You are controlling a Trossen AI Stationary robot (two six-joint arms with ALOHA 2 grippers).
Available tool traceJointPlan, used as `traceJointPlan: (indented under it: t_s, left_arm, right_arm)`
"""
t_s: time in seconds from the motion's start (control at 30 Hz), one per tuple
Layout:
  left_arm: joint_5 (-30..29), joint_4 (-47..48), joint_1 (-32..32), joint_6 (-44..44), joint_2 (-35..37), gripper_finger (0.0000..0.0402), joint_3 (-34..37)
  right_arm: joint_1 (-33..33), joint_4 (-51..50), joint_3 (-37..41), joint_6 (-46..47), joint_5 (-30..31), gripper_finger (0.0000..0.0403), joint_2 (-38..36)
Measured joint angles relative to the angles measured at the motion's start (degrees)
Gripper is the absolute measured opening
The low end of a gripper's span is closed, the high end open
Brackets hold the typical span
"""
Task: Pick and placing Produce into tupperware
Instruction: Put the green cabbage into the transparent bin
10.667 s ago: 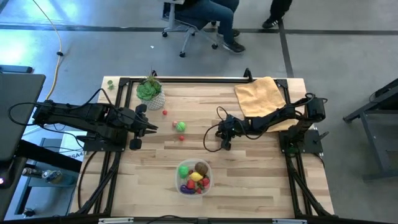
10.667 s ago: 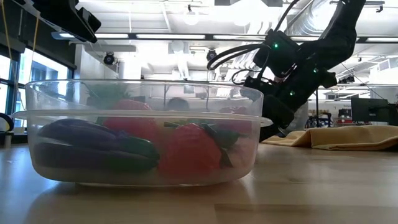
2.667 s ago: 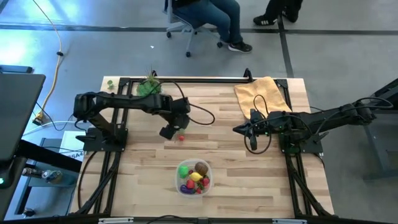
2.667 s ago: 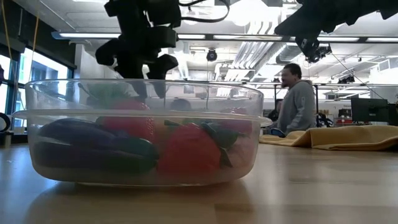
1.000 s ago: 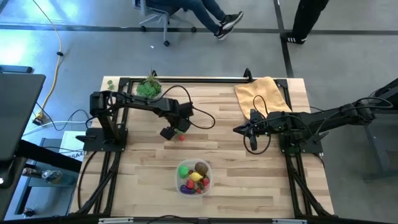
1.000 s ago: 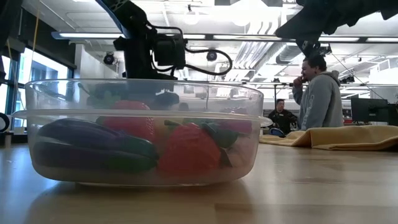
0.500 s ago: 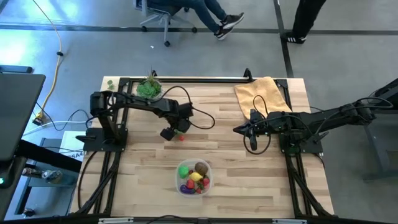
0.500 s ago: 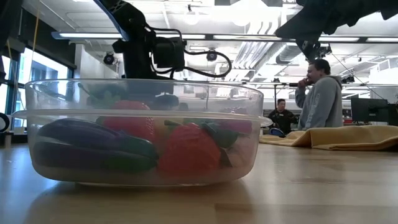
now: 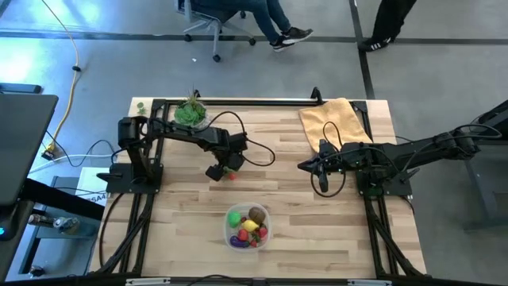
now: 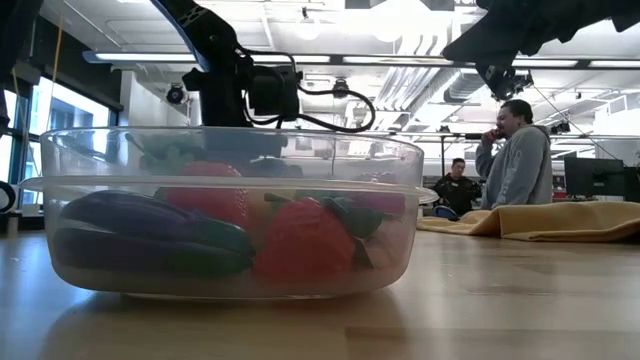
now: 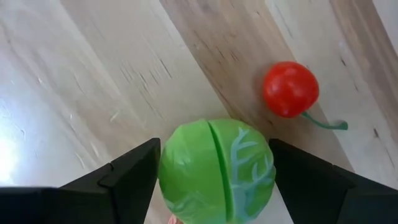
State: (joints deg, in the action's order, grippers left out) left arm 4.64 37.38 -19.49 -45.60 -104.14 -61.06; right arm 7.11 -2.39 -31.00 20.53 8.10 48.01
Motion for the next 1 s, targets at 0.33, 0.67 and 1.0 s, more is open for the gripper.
traceJointPlan:
  t_s: [0.33, 0.67, 1.0]
  left_arm:
    - [0.7, 0.0, 0.0, 1.1, 0.0, 0.0230, 0.0]
    - [1.2, 1.2, 0.0, 2.9, 5.7, 0.0240, 0.0]
    - [0.2, 0.8, 3.1, 11.4, 24.2, 0.0241, 0.0]
  right_arm:
    - [0.0, 0.0, 0.0, 0.0, 0.0, 0.0000, 0.0]
    - [0.0, 0.0, 0.0, 0.0, 0.0, 0.0000, 0.0]
    - [0.0, 0.0, 0.0, 0.0, 0.3, 0.0000, 0.0]
